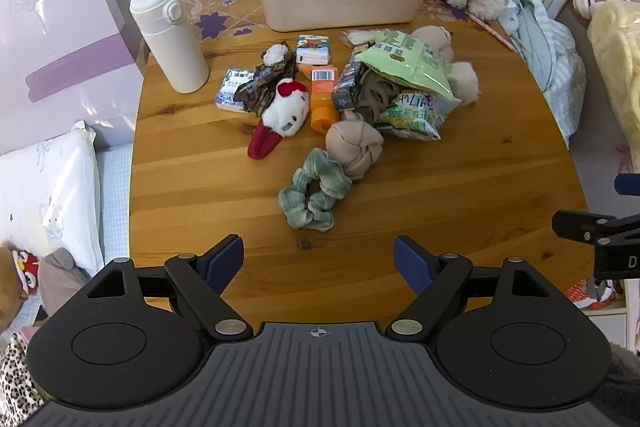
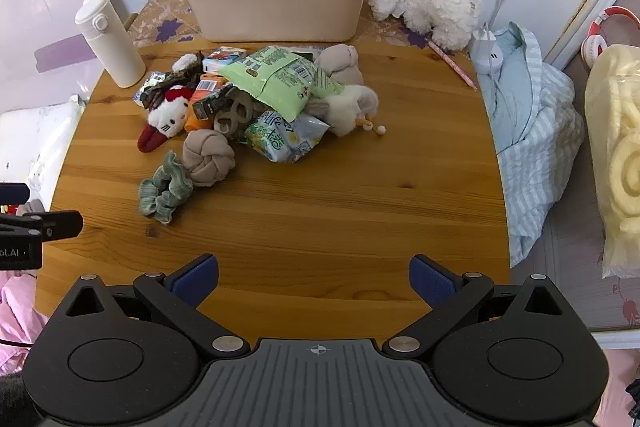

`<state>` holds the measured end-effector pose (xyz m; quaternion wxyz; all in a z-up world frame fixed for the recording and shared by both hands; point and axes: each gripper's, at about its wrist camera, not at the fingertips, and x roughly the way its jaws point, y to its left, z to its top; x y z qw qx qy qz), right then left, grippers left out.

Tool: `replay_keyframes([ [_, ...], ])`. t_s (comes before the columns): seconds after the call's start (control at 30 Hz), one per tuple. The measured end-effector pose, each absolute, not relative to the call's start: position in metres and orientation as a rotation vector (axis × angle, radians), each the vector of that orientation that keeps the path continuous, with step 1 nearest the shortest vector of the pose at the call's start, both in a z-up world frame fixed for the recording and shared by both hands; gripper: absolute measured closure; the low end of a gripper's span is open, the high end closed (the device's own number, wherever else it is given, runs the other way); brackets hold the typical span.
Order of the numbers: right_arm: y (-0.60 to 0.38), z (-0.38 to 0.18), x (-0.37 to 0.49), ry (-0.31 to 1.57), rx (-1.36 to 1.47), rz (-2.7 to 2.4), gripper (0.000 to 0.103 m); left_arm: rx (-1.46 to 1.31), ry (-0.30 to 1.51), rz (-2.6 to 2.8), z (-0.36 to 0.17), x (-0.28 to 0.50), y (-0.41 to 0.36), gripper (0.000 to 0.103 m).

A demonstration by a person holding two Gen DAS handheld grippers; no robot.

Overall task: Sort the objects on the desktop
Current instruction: 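Move both tools toward the pile of objects on the table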

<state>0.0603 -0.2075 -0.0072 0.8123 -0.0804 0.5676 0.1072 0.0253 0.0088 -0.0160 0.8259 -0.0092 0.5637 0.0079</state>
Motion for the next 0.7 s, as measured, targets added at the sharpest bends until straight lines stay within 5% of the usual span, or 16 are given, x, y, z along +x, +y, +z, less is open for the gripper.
replay_keyframes([
  [0.7, -0.205, -0.050, 0.135, 1.285, -0.140, 0.192, 0.000, -0.063, 1.299, 0.039, -0.067, 0.092, 0.022, 0.020],
])
